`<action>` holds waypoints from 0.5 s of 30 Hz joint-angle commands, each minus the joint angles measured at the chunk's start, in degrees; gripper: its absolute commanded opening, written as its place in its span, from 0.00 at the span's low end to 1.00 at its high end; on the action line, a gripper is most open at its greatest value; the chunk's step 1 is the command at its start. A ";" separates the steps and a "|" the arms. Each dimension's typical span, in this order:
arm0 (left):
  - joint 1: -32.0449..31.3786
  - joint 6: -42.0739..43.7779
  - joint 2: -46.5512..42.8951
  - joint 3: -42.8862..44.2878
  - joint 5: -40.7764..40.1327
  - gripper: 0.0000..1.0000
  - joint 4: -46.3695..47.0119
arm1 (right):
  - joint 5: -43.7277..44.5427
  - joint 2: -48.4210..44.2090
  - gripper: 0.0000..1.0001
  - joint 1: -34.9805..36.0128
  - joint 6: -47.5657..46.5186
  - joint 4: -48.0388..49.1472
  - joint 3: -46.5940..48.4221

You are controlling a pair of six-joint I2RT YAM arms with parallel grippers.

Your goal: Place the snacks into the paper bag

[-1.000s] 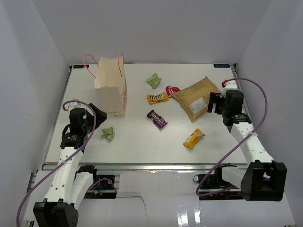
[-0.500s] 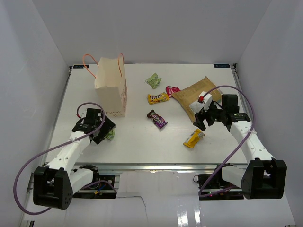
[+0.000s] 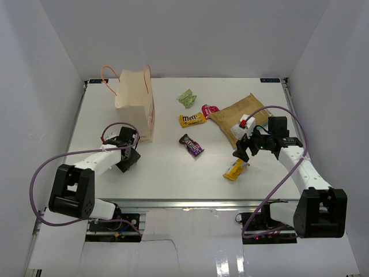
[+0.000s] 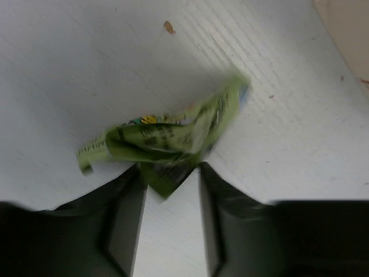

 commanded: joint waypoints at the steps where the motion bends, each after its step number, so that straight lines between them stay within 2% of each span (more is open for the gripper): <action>1: -0.30 -0.89 1.11 1.19 -5.51 0.45 0.50 | -2.01 0.65 0.90 -0.02 -0.77 0.52 -0.77; 4: -0.22 -0.27 0.50 1.19 -5.51 0.25 0.59 | -2.28 0.83 0.90 -0.02 -0.86 0.35 -0.68; 7: -0.22 0.08 -3.08 -0.30 -4.90 0.20 0.33 | -2.54 1.01 0.90 -0.02 -1.12 0.08 -0.33; 12: -0.39 2.45 -13.46 -1.36 -3.31 0.01 -0.55 | -2.63 0.92 0.90 -0.10 -1.47 -0.45 -0.42; 15: -0.48 4.47 -20.06 0.13 -3.14 0.00 -1.69 | -2.89 1.01 0.90 -0.10 -1.65 -0.53 -0.42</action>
